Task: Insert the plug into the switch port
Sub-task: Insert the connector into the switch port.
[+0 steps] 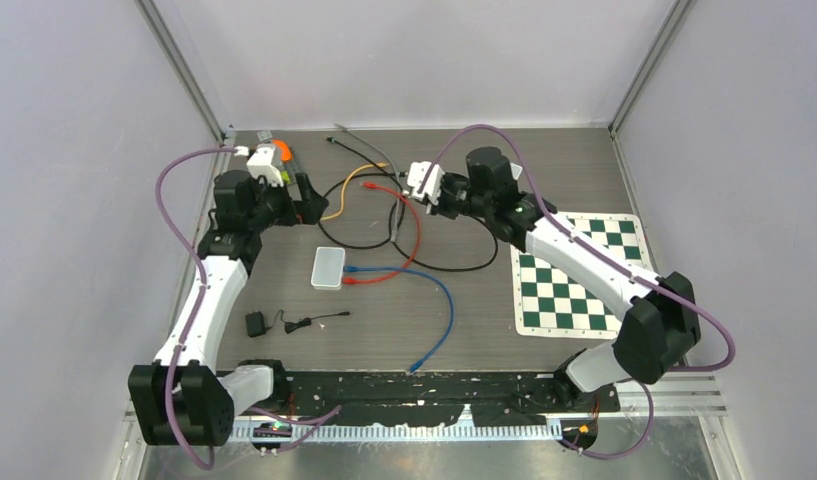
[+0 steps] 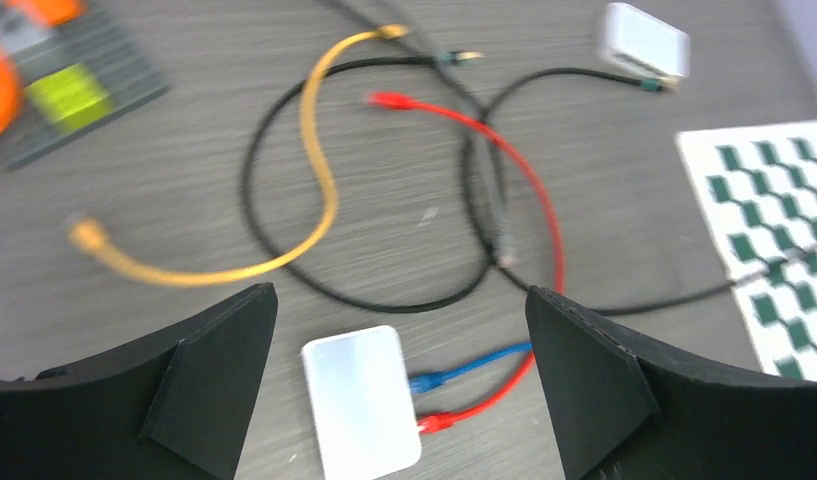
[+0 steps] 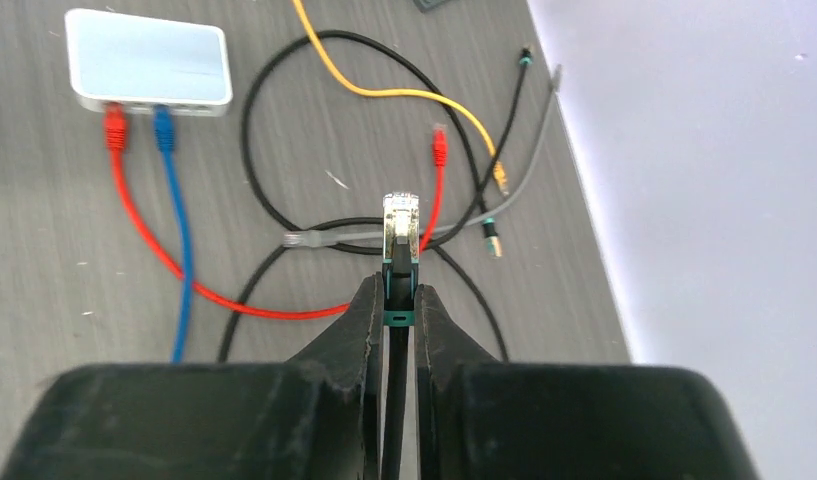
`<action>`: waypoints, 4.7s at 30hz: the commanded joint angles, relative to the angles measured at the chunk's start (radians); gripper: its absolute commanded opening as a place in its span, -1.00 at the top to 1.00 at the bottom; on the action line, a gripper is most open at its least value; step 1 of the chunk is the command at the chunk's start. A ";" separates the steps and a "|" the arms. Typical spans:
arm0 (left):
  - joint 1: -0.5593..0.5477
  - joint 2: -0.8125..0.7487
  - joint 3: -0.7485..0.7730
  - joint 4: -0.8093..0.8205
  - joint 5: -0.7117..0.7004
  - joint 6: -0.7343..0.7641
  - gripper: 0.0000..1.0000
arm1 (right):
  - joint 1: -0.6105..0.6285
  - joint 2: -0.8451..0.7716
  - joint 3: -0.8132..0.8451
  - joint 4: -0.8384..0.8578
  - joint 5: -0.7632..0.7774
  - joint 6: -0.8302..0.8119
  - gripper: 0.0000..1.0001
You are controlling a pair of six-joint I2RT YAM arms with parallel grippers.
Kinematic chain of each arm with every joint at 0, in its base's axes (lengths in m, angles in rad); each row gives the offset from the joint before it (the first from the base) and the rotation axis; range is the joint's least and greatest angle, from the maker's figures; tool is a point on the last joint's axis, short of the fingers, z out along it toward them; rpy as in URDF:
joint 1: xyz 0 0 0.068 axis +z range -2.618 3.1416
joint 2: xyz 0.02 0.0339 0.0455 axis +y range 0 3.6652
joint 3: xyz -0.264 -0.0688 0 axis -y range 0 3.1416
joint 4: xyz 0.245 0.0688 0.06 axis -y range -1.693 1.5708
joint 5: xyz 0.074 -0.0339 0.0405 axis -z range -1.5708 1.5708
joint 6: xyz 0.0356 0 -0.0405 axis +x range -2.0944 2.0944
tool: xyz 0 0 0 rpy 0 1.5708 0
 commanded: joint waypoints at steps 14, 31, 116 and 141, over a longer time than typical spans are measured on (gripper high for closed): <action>0.154 0.372 0.121 -0.304 -0.066 -0.110 -0.38 | 0.225 0.404 0.131 0.110 0.190 0.059 0.90; 0.156 0.570 0.204 -0.381 0.049 -0.055 -0.10 | 0.283 0.635 0.321 0.129 0.159 0.284 0.90; 0.153 0.724 0.288 -0.502 0.212 0.031 0.18 | 0.345 0.619 0.189 0.343 0.302 0.391 0.90; 0.120 0.723 0.234 -0.457 0.385 -0.005 0.33 | 0.345 0.675 0.229 0.401 0.218 0.443 0.90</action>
